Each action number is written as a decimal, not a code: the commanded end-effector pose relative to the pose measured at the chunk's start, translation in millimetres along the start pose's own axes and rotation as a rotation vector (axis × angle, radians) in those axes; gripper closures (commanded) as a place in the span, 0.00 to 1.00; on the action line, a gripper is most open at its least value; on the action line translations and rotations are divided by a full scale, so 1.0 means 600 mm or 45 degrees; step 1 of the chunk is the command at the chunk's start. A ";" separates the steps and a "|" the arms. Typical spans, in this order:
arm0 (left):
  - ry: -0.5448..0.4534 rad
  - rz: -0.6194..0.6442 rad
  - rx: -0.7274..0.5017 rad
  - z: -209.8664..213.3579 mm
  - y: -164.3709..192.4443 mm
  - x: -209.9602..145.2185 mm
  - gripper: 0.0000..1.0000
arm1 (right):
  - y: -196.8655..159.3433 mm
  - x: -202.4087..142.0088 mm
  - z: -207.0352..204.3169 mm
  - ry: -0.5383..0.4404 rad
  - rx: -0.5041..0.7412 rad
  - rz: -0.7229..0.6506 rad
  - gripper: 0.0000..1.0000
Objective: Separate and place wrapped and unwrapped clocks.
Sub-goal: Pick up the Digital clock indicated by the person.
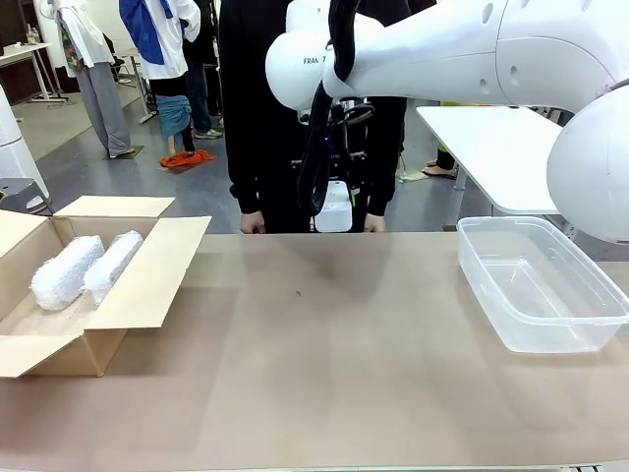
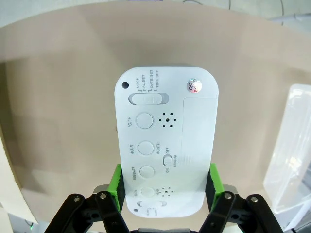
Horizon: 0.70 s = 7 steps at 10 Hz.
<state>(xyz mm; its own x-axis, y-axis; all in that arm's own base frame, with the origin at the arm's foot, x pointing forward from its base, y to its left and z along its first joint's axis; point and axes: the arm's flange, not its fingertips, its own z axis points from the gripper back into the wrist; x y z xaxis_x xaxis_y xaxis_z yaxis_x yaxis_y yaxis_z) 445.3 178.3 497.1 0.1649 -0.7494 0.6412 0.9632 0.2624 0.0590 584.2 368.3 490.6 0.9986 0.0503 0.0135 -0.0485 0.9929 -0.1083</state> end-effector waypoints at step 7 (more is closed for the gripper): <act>-0.016 -0.006 -0.001 0.002 -0.001 0.000 0.00 | 0.015 0.005 -0.014 0.009 -0.018 0.015 0.62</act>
<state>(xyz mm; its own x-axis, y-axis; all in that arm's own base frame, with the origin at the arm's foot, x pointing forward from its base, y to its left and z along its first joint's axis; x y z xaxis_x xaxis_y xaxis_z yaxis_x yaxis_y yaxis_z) 445.3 178.3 497.1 0.1649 -0.7494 0.6412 0.9632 0.2624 0.0590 587.6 376.6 480.1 0.9982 0.0597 0.0008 -0.0592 0.9905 -0.1243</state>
